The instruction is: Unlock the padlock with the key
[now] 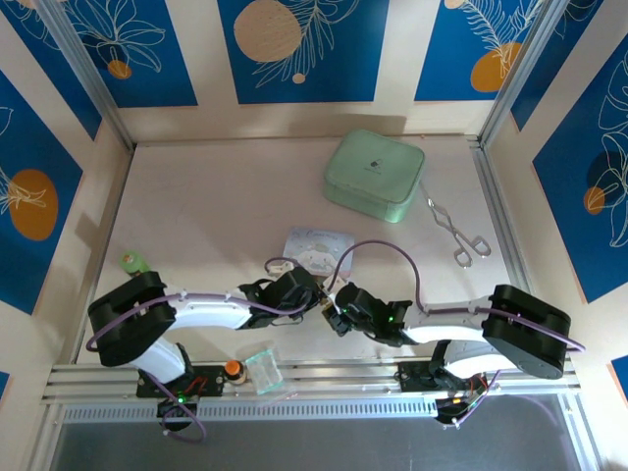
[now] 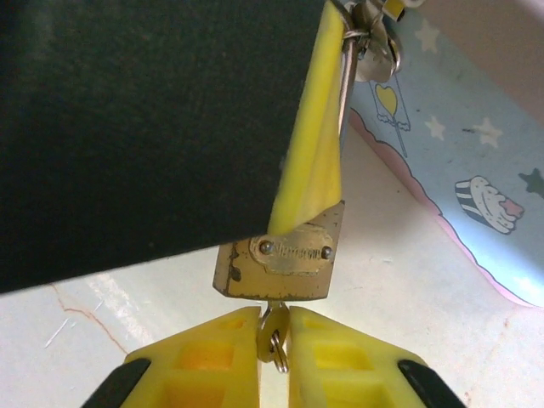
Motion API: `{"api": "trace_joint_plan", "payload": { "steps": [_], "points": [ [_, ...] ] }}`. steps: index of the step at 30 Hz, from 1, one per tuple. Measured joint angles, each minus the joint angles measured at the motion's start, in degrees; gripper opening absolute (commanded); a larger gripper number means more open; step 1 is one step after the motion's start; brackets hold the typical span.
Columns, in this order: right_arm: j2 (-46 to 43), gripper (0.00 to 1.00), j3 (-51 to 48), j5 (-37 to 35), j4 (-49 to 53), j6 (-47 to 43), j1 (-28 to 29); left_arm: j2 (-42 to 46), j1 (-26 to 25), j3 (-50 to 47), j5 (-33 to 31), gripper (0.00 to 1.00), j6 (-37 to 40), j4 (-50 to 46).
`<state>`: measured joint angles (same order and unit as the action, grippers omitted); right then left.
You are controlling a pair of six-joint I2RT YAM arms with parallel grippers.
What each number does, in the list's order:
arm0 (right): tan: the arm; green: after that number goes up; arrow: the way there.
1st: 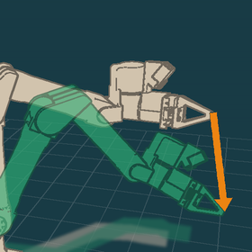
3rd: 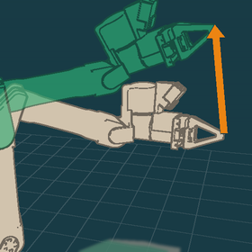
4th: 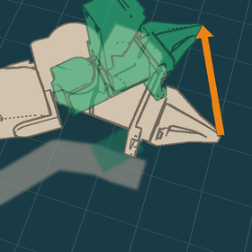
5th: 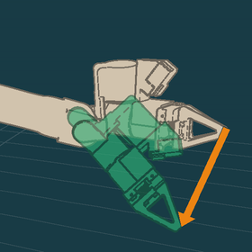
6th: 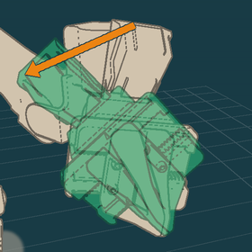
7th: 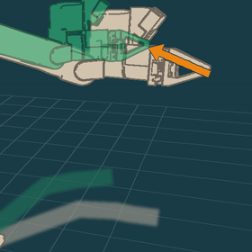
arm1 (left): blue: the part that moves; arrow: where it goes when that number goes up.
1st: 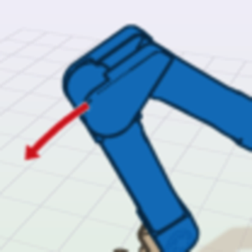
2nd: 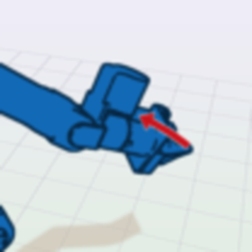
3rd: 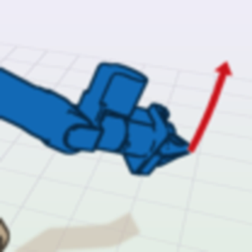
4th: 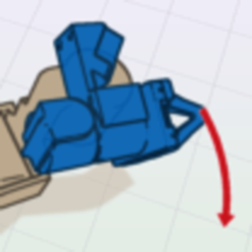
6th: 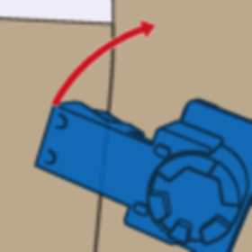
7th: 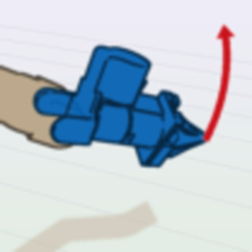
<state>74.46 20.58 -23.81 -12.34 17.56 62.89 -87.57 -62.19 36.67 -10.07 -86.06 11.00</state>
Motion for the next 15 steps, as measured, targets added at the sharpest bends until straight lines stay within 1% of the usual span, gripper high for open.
{"api": "trace_joint_plan", "payload": {
  "steps": [3,8,15],
  "points": [
    [0.13,0.11,0.00,0.55,-0.20,-0.02,-0.37,0.00,0.07,-0.42,0.04,0.00,0.00,0.70],
    [0.15,0.11,-0.02,5.38,-0.52,0.15,-3.32,0.00,0.11,-1.18,0.04,0.00,0.00,2.23],
    [0.13,0.11,-1.79,18.27,-4.07,4.90,-11.98,0.00,0.48,-2.71,-0.02,0.00,-0.42,6.21]
  ]
}}
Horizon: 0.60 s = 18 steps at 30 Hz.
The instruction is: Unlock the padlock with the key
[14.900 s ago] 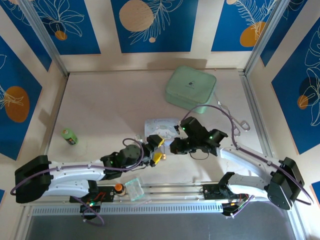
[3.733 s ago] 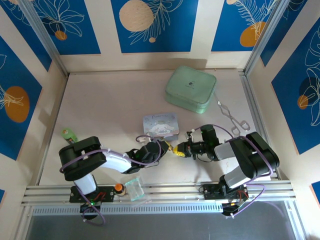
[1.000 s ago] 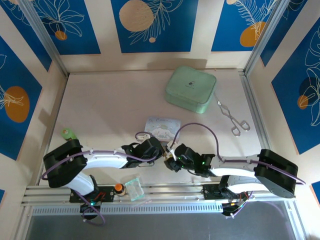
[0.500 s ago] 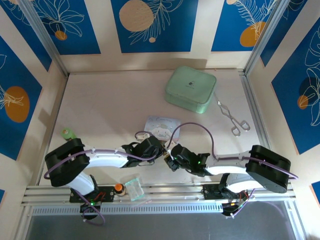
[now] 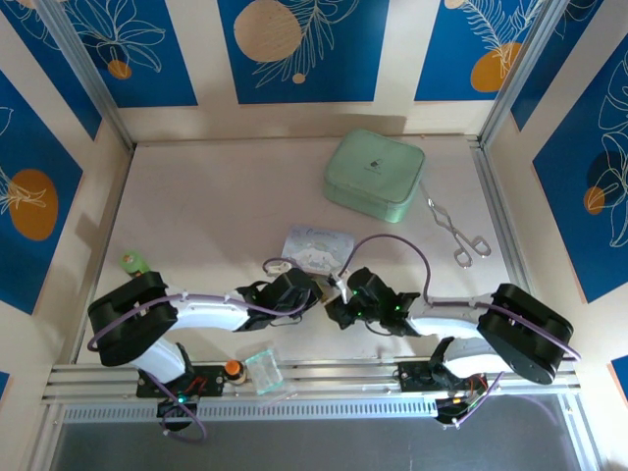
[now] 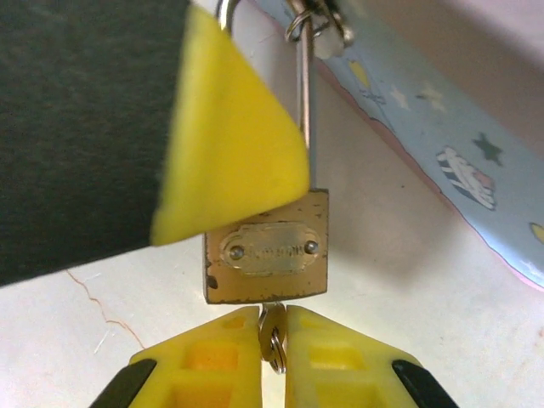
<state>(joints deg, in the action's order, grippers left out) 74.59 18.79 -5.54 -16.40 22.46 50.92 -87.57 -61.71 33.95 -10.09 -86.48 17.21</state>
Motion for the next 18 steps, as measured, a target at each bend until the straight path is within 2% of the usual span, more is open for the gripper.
{"api": "trace_joint_plan", "payload": {
  "steps": [6,18],
  "points": [
    [-0.22,0.16,-1.55,6.05,-2.56,3.58,-3.93,0.02,0.00,-0.17,0.07,0.00,-0.04,0.81],
    [-0.70,0.39,-1.68,8.61,-0.85,8.28,-8.11,0.02,0.00,-0.17,0.11,0.00,-0.22,1.86]
  ]
}}
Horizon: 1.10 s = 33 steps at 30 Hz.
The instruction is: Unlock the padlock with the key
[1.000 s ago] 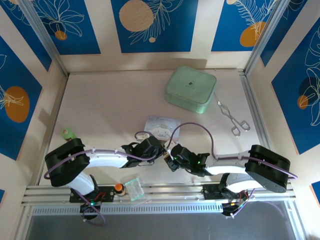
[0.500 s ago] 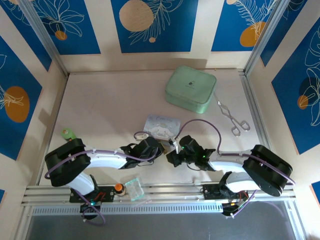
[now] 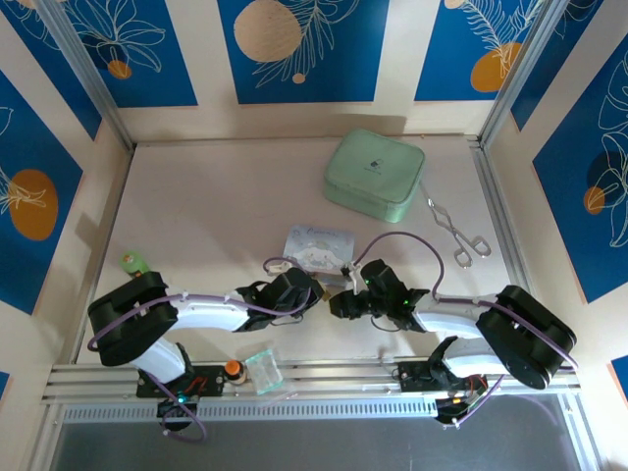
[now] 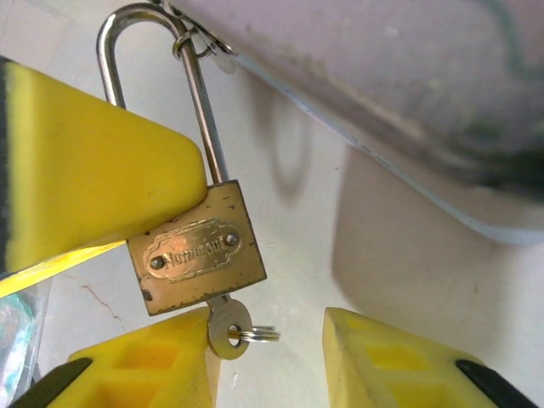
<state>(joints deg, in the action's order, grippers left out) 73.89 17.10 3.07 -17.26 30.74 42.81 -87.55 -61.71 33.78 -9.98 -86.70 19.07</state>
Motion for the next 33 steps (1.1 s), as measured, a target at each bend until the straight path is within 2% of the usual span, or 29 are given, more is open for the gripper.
{"api": "trace_joint_plan", "payload": {
  "steps": [6,15,20,33],
  "points": [
    [-0.81,0.55,-0.52,0.92,0.39,2.56,-2.01,0.00,0.00,0.00,-0.04,0.00,0.00,0.46],
    [-1.60,0.63,-1.11,5.66,-0.17,5.27,-5.77,0.48,0.00,-0.15,-0.33,0.00,-0.02,0.90],
    [-2.40,0.65,-1.11,4.48,-0.07,7.91,-8.52,0.50,-0.46,-1.55,0.94,0.00,0.17,-0.48],
    [-6.05,0.64,-3.21,0.61,0.31,8.96,-8.98,0.50,-0.66,-1.53,1.55,0.00,1.20,-1.40]
  ]
}}
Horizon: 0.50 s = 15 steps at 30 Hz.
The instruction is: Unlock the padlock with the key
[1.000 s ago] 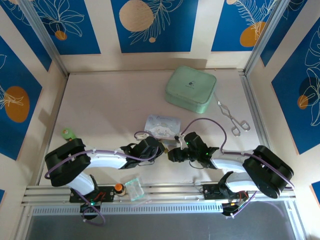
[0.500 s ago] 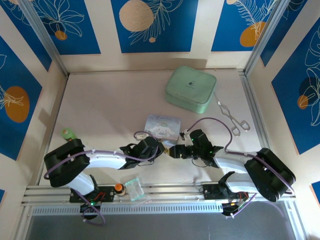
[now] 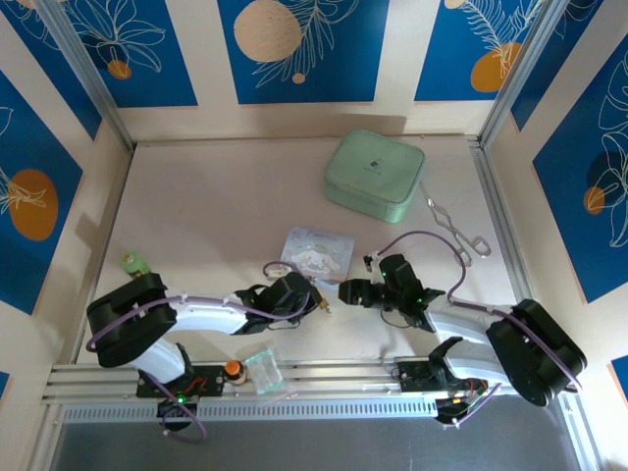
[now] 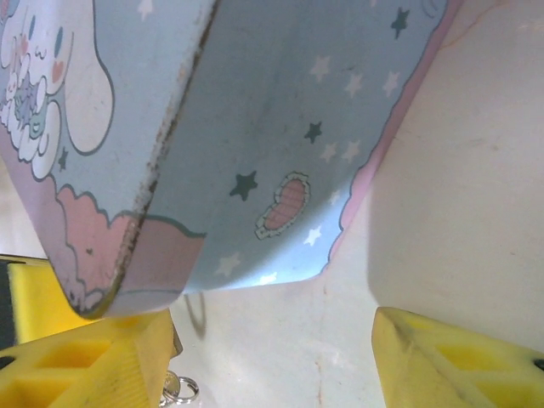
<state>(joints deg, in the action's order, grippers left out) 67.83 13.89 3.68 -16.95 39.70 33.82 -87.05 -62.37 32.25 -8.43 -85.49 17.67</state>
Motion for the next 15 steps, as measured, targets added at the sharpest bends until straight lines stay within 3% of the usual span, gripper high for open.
{"api": "trace_joint_plan", "payload": {
  "steps": [11,15],
  "points": [
    [-7.82,0.65,0.15,-5.38,8.61,-0.28,-0.22,0.11,1.16,6.08,-1.42,0.00,12.46,-16.65],
    [-8.94,0.73,3.45,-6.56,12.63,-0.20,-0.26,0.11,1.75,7.58,-1.57,0.00,15.56,-20.31]
  ]
}}
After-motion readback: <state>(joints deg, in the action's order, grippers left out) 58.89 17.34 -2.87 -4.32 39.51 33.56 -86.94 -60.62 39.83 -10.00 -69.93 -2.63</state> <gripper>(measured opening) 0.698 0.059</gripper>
